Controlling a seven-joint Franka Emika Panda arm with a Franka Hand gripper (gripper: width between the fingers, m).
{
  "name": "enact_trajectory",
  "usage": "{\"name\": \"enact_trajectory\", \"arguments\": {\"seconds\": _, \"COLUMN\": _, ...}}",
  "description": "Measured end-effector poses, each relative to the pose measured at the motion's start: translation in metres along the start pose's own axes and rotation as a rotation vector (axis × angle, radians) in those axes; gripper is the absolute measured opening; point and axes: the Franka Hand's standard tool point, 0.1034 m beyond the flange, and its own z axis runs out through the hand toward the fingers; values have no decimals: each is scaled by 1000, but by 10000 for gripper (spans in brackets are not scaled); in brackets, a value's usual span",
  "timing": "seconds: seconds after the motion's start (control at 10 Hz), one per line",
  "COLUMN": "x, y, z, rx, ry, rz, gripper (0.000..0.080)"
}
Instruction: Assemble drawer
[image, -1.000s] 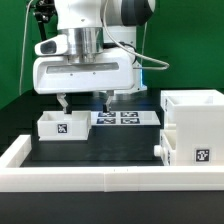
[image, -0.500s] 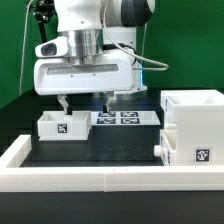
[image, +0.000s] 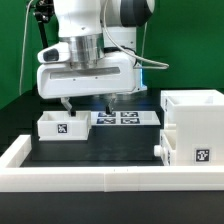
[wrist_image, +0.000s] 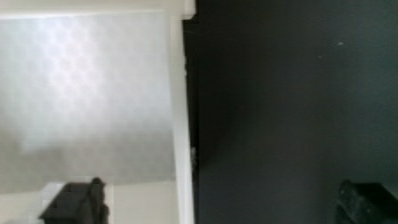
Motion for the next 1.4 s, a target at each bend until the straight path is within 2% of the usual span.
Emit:
{"name": "enact_trajectory", "arguments": {"seconds": 0.2, "x": 0, "y": 0, "z": 0, "rx": 0, "ry": 0, "rz": -3, "gripper": 649}}
{"name": "enact_trajectory", "arguments": {"seconds": 0.3, "x": -3, "y": 0, "z": 4, "rx": -13, "ry": 15, "rz": -24, "gripper": 649}}
{"name": "enact_trajectory", "arguments": {"seconds": 0.5, "x": -30, "y": -2, "z": 19, "rx": -20, "ry": 5, "rz": -34, "gripper": 649}}
{"name": "enact_trajectory", "arguments": {"seconds": 0.6, "x": -34, "y": -2, "z": 25, "rx": -25, "ry": 10, "rz": -36, "gripper": 649}}
{"name": "enact_trajectory", "arguments": {"seconds": 0.9, "x": -40, "y": 11, "z": 37, "rx": -32, "ry": 13, "rz": -59, "gripper": 649}}
{"name": "enact_trajectory", "arguments": {"seconds": 1.4, "x": -39, "y": 12, "z": 38, "rx": -38, "ry": 25, "rz": -56, "gripper": 649}}
